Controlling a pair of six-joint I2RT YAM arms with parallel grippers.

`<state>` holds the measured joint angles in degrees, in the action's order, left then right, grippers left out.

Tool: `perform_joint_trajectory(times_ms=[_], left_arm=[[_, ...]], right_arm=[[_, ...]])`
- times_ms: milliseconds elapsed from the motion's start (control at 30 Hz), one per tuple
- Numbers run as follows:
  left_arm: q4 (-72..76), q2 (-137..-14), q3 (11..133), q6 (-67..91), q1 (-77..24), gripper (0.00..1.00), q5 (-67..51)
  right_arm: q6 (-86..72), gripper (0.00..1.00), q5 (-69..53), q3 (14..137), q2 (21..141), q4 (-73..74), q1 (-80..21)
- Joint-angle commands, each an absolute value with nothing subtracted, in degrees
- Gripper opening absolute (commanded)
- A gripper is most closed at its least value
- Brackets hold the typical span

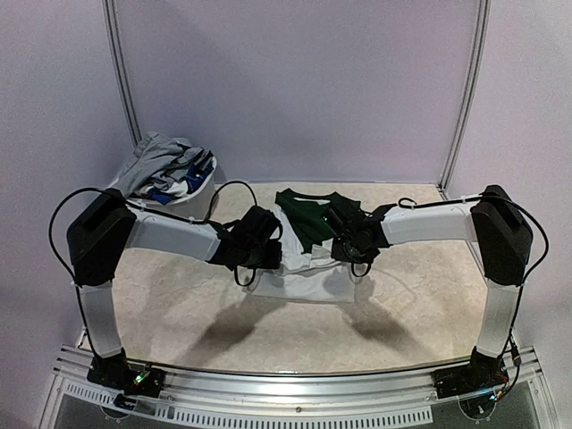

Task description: Fold and stack the mixed laundry pile

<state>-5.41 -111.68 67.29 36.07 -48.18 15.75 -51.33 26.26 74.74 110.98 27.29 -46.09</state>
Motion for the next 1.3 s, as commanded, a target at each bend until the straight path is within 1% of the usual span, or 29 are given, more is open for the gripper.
perform_joint_trajectory(times_ms=[0,33,100,167,233,267,433,500,567,700,867,900,967,1000,1167,1233,1267], left_arm=[[-5.3,-113.1,69.1,36.3,-46.6,0.09,16.2],[-5.5,-113.2,69.4,36.3,-46.4,0.12,16.1],[-5.8,-113.5,70.0,36.3,-46.1,0.13,15.9],[-6.0,-113.8,70.6,36.3,-45.8,0.14,15.8],[-6.6,-114.1,71.3,36.4,-45.6,0.16,15.8],[-6.9,-114.0,71.6,36.3,-45.4,0.16,15.7],[-9.1,-112.4,72.6,36.2,-43.8,0.18,16.4],[-9.9,-110.0,72.0,35.9,-42.8,0.18,17.1],[-10.2,-106.8,70.1,35.2,-42.1,0.21,18.2],[-9.9,-100.1,65.6,34.2,-41.2,0.29,20.4],[-8.0,-96.3,60.5,34.5,-41.0,0.31,19.4],[-7.6,-95.5,59.4,34.7,-41.0,0.35,19.3],[-6.3,-93.8,57.1,34.9,-41.0,0.39,19.5],[-5.9,-92.9,55.6,35.0,-41.0,0.45,19.9],[-4.9,-88.4,51.4,34.6,-40.9,0.66,21.8],[-4.8,-86.6,50.3,34.4,-40.9,0.72,22.2],[-4.7,-85.9,49.8,34.4,-40.8,0.73,22.4]], right_arm=[[-51.6,0.14,27.1,77.2,111.8,29.4,-45.6],[-51.5,0.15,27.2,77.7,111.8,29.8,-45.5],[-51.1,0.19,27.2,78.8,111.8,30.7,-45.1],[-50.8,0.27,27.2,79.8,111.9,31.3,-44.6],[-50.4,0.32,26.8,80.8,111.8,32.1,-44.1],[-50.2,0.32,26.8,81.2,111.9,32.4,-43.9],[-49.0,0.33,27.6,83.3,109.9,34.7,-43.3],[-46.9,0.33,25.2,82.9,107.8,33.5,-43.5],[-43.7,0.32,22.2,81.7,105.5,31.6,-44.2],[-39.9,0.32,18.4,79.9,103.3,29.7,-47.9],[-38.2,0.31,12.1,79.1,104.4,24.8,-54.1],[-38.2,0.30,10.3,79.6,105.7,24.1,-54.9],[-38.7,0.29,8.8,80.6,107.9,23.8,-56.1],[-38.9,0.28,8.0,81.5,108.9,23.8,-56.5],[-40.2,0.28,5.7,82.5,113.8,22.4,-58.1],[-40.9,0.28,5.5,82.5,115.0,22.2,-58.2],[-41.1,0.28,5.7,82.6,115.7,22.2,-58.2]])
